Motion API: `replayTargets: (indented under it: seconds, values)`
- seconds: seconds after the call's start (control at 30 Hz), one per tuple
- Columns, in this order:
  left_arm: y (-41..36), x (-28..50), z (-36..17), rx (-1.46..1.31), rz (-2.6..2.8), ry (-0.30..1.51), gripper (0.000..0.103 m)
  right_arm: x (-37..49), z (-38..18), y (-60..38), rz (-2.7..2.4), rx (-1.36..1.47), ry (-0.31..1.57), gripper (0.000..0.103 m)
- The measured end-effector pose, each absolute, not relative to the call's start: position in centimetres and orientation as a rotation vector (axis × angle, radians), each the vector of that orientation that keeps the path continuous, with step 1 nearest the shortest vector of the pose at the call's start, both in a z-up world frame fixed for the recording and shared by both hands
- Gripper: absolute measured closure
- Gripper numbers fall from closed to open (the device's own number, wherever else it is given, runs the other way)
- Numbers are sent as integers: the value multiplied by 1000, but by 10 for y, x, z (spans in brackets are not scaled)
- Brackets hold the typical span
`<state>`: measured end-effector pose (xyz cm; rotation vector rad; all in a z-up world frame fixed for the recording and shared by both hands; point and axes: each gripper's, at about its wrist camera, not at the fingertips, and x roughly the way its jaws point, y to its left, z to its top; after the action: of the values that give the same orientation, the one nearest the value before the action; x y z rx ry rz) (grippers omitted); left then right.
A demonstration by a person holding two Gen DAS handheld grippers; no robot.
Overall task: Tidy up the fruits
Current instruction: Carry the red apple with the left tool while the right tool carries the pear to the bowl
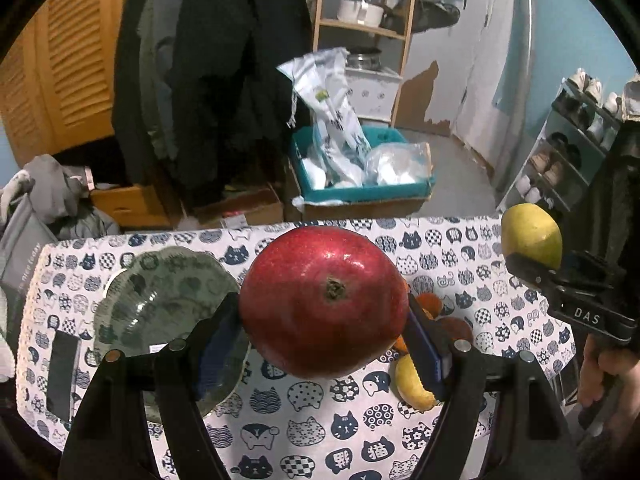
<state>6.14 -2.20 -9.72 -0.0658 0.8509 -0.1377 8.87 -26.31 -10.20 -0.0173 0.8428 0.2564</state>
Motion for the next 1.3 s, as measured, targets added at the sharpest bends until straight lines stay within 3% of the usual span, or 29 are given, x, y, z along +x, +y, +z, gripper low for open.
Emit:
replayTargets:
  seconds: [0.63,1.3]
  values:
    - [37,41,-75,-109,-54,770,24,85,-68,-183,423,-51,773,32]
    - [135,39,-109,-195,131,821,24,105,-89,-65,585,-92,850,32]
